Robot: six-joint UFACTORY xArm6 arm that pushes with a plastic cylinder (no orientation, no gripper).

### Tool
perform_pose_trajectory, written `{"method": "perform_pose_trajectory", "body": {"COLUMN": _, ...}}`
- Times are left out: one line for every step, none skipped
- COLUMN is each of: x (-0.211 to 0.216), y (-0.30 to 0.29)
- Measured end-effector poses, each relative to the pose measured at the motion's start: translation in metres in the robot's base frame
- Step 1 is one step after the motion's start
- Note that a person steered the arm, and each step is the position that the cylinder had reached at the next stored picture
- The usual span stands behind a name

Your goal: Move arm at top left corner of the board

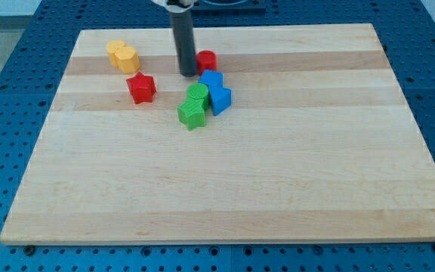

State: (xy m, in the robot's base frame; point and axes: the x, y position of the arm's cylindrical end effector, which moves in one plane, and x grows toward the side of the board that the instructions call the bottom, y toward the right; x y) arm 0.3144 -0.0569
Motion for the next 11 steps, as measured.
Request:
{"method": "perform_pose_trajectory", "body": {"x": -0.014, "y": 0.015}}
{"method": "perform_pose_trajectory", "body": {"x": -0.023, "y": 0.036}}
{"method": "perform_pose_trajectory", "body": {"x": -0.023, "y": 0.072}}
{"method": "perform_pose_trajectory", "body": {"x": -0.028, "y": 0.083}}
{"method": "perform_pose_trajectory", "body": {"x": -0.037, "y": 0.042}}
{"method": "perform_pose_trajectory", "body": {"x": -0.038, "y": 0.006}}
{"method": "perform_pose_trajectory", "body": {"x": -0.075, "y": -0.01}}
{"method": "perform_pose_trajectory", "body": {"x": -0.122, "y": -0.059}}
{"method": "perform_pose_trajectory", "body": {"x": -0.123, "y": -0.119}}
{"method": "perform_pose_trajectory", "body": {"x": -0.116, "y": -0.186}}
{"method": "perform_pose_trajectory", "body": {"x": -0.104, "y": -0.208}}
